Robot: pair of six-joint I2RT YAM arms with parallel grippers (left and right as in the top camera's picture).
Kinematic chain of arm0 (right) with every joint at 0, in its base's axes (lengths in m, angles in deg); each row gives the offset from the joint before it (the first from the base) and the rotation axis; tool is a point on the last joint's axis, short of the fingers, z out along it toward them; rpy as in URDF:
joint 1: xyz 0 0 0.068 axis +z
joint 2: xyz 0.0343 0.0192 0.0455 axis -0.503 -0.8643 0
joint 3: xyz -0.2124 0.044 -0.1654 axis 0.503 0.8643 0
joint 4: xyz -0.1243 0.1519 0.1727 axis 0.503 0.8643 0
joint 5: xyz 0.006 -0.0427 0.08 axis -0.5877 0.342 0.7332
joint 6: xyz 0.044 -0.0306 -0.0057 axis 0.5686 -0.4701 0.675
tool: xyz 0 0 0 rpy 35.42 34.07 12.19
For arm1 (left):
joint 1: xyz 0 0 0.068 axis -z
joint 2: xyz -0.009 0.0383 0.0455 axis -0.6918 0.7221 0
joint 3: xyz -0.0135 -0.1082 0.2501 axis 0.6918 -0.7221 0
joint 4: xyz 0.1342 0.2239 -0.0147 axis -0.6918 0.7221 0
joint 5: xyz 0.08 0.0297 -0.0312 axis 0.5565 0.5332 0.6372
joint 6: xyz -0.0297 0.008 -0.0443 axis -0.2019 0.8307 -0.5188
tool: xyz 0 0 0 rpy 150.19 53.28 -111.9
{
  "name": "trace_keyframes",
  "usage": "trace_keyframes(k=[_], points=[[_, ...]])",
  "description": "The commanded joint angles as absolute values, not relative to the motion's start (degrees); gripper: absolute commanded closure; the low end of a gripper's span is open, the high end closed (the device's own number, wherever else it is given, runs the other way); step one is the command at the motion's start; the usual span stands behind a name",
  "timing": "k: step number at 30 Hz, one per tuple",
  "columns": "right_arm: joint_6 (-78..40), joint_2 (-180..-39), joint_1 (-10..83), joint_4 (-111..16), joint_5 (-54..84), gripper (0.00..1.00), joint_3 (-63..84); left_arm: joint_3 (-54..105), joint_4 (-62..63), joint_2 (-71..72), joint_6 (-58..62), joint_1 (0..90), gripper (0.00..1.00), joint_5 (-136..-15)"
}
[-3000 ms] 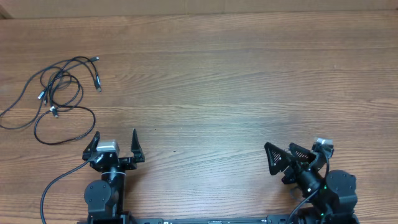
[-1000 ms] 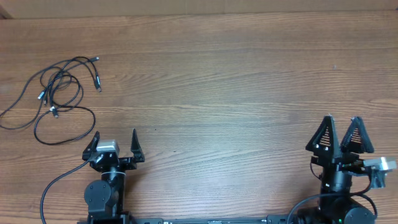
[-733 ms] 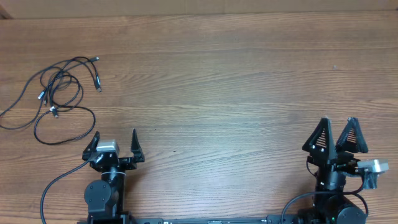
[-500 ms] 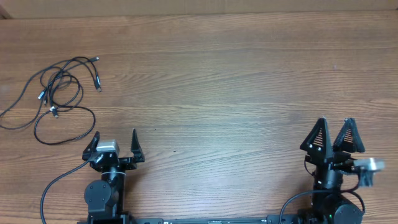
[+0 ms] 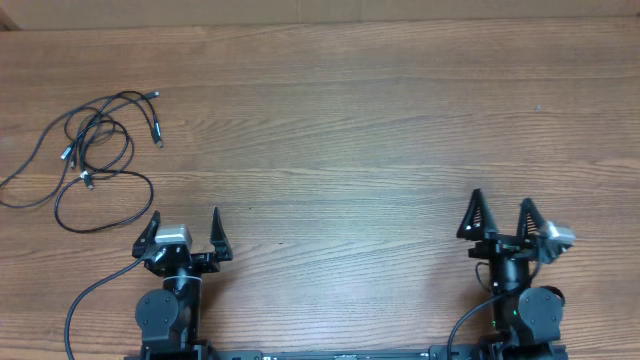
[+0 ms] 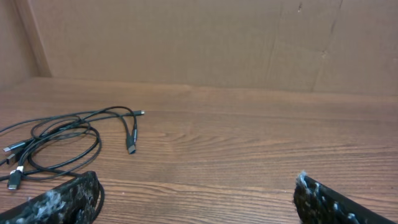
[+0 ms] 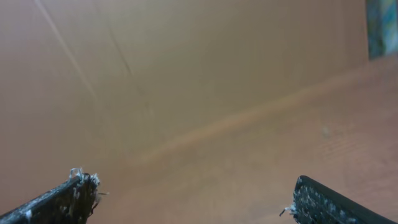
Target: Untangle cables
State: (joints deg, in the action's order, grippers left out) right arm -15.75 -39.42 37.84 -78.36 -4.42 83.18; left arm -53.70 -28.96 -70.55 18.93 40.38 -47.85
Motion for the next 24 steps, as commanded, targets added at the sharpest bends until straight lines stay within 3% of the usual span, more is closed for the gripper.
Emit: trace_keyframes(k=[1,24], points=[[-23.16,-38.94,37.86,-76.17,-1.43,0.0,83.8,-53.94,-28.99,-71.1,20.22,39.94,0.0,-47.28],[-25.41,-38.94,37.55,-76.13,-0.73,0.0,83.8,-53.94,-28.99,-71.1,20.22,39.94,0.0,-47.28]])
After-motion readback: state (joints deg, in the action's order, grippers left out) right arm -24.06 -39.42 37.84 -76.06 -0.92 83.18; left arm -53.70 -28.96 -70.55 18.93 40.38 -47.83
